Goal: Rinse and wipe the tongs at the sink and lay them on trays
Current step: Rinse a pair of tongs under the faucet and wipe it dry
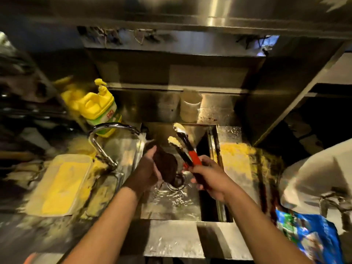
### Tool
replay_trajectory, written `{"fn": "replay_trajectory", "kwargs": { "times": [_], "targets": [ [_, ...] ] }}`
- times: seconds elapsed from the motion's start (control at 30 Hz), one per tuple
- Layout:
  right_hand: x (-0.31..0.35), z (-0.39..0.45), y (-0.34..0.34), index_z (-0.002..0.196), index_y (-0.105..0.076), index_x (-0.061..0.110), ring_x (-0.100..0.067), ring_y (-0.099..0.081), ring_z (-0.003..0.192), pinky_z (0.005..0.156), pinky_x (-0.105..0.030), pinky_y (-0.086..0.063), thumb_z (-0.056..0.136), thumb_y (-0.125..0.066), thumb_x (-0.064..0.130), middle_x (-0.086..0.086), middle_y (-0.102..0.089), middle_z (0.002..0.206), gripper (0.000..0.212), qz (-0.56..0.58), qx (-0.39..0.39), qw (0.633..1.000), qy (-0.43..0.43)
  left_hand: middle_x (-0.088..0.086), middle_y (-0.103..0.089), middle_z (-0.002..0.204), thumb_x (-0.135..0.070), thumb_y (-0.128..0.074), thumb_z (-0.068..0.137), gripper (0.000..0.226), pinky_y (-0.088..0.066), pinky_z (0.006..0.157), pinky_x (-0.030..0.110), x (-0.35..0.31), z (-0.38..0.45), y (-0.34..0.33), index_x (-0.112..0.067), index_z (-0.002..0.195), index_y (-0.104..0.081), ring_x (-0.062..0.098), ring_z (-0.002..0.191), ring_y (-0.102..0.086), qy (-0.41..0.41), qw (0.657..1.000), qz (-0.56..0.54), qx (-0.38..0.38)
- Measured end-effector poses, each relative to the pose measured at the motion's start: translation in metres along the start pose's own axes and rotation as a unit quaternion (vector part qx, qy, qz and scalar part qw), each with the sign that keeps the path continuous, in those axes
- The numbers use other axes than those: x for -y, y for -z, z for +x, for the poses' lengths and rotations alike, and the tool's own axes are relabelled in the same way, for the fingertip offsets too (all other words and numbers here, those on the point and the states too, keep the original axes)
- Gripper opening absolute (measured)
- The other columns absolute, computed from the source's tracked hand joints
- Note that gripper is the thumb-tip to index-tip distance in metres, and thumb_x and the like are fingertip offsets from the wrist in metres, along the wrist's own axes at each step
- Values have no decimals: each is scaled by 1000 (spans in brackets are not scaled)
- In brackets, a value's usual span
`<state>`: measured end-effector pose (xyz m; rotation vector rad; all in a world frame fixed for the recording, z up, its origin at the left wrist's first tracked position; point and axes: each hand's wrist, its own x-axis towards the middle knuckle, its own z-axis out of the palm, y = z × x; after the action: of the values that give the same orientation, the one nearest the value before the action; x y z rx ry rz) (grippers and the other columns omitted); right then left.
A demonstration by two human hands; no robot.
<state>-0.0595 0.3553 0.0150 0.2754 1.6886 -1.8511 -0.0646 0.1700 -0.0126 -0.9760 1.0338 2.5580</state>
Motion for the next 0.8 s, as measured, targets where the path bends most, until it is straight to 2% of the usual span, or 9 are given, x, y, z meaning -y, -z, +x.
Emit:
{"fn": "replay_trajectory", "kwargs": {
  "times": [0.07,0.17,0.27,0.37,0.5,0.6,0.67,0.73,0.8],
  "targets": [
    [-7,11,-25,105,-61,16,-12,-50,48,36,-19,-28,78,-61,3,-13,-72,91,30,-21,34,999,-4,14,-67,104,-41,-32,105,42,-37,108,44,-14,8,11,-10,116,-60,26,96,-64,-9,1000,-21,-2],
    [-15,24,-52,88,-64,11,-9,-43,42,34,-18,-27,77,-59,7,-8,-59,65,12,-82,26,996,-6,18,-62,101,-38,-39,104,39,-38,108,45,-18,19,10,-6,110,-59,30,92,-61,18,998,37,-37],
    [-24,27,-72,79,-63,13,-8,-40,37,37,-19,-29,70,-60,15,5,-49,47,10,-145,-5,989,-2,17,-61,93,-21,-36,104,26,-55,81,36,-26,31,11,-4,111,-55,29,81,-62,28,993,105,-54],
    [-30,22,-74,78,-64,15,-11,-39,39,37,-23,-28,68,-60,16,6,-47,48,11,-123,11,992,-22,10,-54,80,-14,-37,103,17,-50,66,34,-41,53,19,-10,98,-54,23,66,-55,14,990,109,-90],
    [-24,33,-77,76,-61,12,-12,-37,39,40,-24,-26,80,-59,12,-1,-45,54,5,-143,-28,989,-9,14,-65,64,0,-40,100,26,-55,48,28,-33,63,15,-4,83,-60,24,48,-65,23,987,133,-83],
    [-25,33,-78,77,-62,14,-11,-40,40,42,-25,-29,78,-61,17,4,-48,52,3,-162,-23,986,-10,16,-61,101,-5,-37,103,24,-56,66,36,-36,71,16,-10,86,-54,26,74,-66,25,988,127,-79],
    [-21,33,-73,78,-62,13,-11,-42,40,42,-26,-31,80,-62,17,2,-51,54,4,-180,-21,983,-10,12,-62,101,-1,-44,99,25,-57,69,36,-33,72,15,-14,79,-53,25,84,-66,-2,983,149,-105],
    [-15,37,-71,79,-63,12,-12,-43,42,45,-29,-32,83,-62,15,-3,-54,60,5,-206,-32,978,6,15,-69,72,4,-52,94,21,-57,50,32,-25,68,11,-6,76,-57,25,57,-69,-1,988,131,-85],
    [-12,38,-72,87,-64,9,-12,-45,46,47,-30,-35,85,-62,15,-3,-56,64,6,-217,-26,976,14,11,-63,71,1,-48,97,24,-53,44,29,-26,72,12,-10,76,-54,21,49,-64,12,983,162,-90]
  ]
}}
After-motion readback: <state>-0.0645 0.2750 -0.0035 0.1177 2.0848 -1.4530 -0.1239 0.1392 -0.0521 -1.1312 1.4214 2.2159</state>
